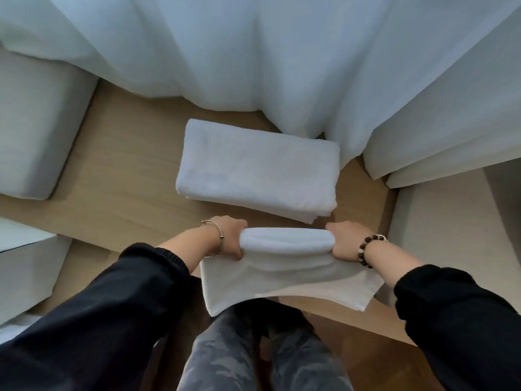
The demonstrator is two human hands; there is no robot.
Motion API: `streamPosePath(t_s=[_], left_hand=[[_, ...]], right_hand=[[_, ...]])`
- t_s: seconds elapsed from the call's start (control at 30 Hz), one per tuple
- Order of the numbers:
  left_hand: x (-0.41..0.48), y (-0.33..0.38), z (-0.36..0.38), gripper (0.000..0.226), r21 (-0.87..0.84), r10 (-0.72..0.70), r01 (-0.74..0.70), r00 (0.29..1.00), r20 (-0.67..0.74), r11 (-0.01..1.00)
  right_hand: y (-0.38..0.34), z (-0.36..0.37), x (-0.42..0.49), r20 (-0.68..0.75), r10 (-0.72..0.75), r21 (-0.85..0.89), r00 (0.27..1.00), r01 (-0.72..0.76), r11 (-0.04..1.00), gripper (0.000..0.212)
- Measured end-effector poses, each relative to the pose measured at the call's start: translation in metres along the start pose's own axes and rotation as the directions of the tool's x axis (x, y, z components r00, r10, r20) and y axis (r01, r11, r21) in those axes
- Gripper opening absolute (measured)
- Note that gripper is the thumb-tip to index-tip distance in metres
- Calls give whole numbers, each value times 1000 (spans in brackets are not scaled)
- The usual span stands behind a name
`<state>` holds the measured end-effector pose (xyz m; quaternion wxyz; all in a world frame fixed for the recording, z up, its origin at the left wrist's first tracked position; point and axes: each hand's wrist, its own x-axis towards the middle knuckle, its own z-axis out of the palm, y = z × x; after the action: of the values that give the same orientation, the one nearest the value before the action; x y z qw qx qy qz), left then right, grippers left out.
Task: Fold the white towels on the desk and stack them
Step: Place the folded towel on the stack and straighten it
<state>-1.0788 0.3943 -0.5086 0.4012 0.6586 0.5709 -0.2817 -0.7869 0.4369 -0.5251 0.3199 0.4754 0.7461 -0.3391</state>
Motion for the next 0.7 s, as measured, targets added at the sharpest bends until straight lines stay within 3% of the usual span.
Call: streamPosePath(t_s=[0.23,0.4,0.5,0.57,0.63,0.7], left_hand=[[-10,-33,-124,34,-119,2,5,998,55,993],[14,-76,-193,28,-216,38,-13,993,111,976],[48,-105,-219,30,-303,33,14,988,151,953],[73,-121,-223,39,-218,-12,33,995,96,975],[92,-136,-210,51,-122,-97,87,992,-81,989],[101,-147,-190,53,-284,-153,86,963,-221,955]], right_hand=[[-25,-116,6,-4,70,-44,998,-70,997,15],[-56,-187,40,152,186,-205,971,-153,967,14],[-63,-214,75,146,254,-167,956,-229,959,29],[-67,-215,95,132,330,-169,935,-307,937,8],[-58,-197,117,26,369,-90,929,-365,927,10],[-47,-179,127,-105,393,-15,914,-396,918,14]])
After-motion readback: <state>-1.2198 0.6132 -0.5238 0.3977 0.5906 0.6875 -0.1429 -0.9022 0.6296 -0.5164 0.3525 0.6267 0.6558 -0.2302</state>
